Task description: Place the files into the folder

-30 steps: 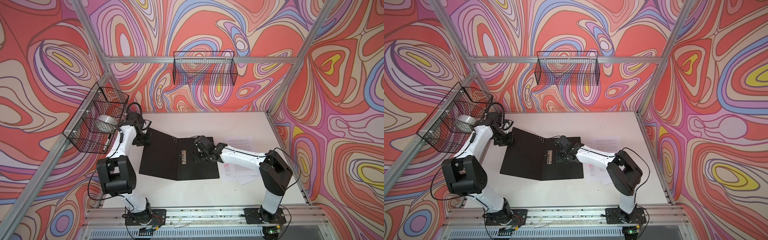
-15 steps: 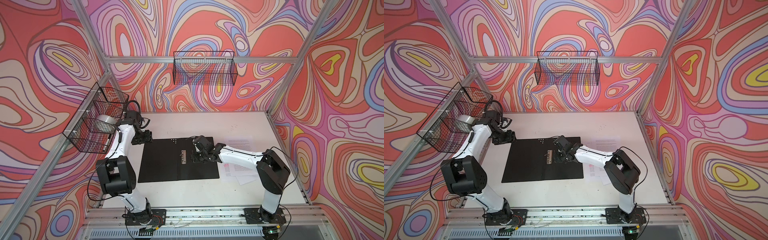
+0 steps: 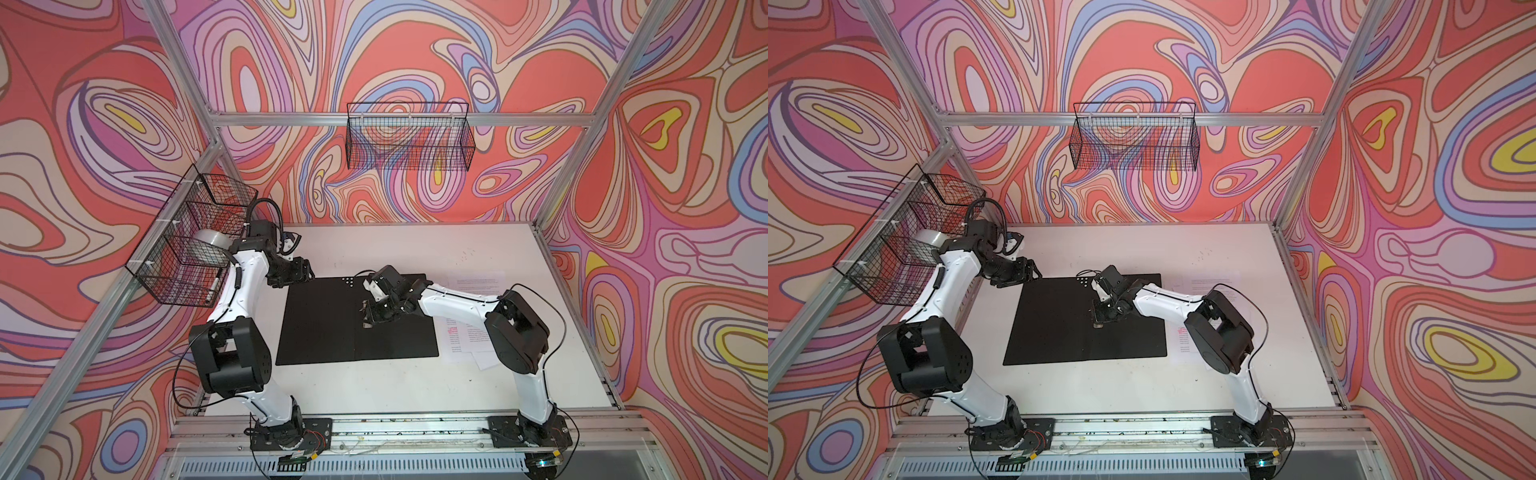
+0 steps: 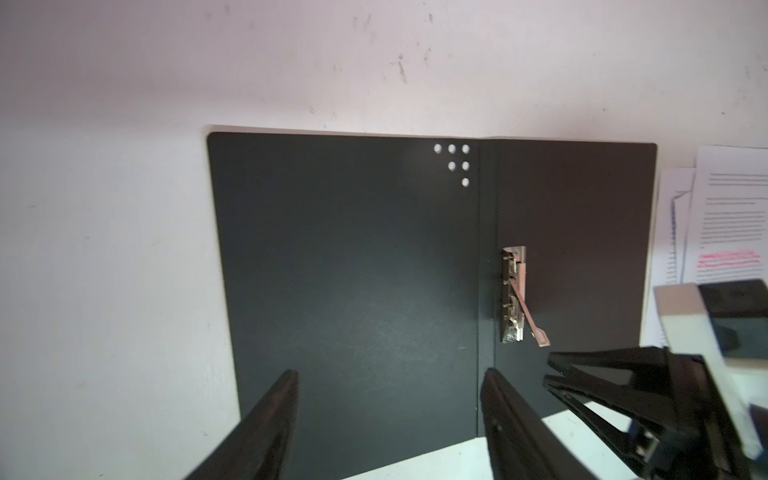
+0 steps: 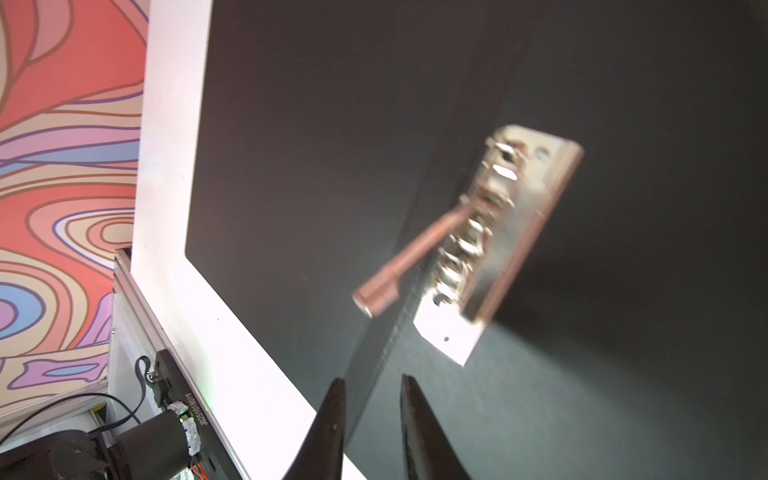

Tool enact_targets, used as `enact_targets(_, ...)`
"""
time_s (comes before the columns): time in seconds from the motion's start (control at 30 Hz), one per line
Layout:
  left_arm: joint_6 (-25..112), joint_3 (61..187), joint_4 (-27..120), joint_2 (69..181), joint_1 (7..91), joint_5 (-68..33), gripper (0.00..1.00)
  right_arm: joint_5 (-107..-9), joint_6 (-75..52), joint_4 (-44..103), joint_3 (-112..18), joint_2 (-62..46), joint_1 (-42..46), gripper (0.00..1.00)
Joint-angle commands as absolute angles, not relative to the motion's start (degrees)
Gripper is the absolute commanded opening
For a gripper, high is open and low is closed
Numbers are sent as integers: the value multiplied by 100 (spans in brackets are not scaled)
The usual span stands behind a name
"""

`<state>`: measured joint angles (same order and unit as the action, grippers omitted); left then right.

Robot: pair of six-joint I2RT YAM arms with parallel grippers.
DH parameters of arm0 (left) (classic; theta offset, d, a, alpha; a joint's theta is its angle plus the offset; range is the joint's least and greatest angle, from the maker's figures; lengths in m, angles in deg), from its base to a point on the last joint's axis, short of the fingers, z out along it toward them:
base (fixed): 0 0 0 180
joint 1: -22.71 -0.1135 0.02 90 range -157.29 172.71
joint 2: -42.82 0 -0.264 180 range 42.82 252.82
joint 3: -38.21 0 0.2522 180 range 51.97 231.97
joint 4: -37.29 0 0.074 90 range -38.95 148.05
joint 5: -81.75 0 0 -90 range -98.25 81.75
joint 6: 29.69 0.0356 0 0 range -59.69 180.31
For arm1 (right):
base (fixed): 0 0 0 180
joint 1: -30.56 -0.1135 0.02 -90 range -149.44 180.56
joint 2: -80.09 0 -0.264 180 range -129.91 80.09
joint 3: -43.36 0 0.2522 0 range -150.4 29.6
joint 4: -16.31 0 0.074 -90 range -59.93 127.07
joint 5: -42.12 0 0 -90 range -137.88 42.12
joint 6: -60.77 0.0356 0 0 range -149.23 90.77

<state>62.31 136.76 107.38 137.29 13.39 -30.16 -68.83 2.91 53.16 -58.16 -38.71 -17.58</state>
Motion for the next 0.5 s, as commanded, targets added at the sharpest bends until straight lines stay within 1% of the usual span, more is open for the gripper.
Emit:
enact_targets(0.0,6507,13521,10817,13667,1352,-3659,68,-7012,-20,5702,-6312,-4196,-1766,25)
enact_targets(0.2,6714,13406,10839,13685,1358,-3870,67,-6969,-206,6033,-6994,-4656,-1734,25)
enact_targets(0.33,6974,13343,10950,13580,1358,-4467,68,-6955,-262,6001,-7203,-4843,-1658,24)
enact_targets(0.47,7099,13168,10861,13312,1358,-4713,68,-6916,-364,5969,-7387,-4976,-1583,24)
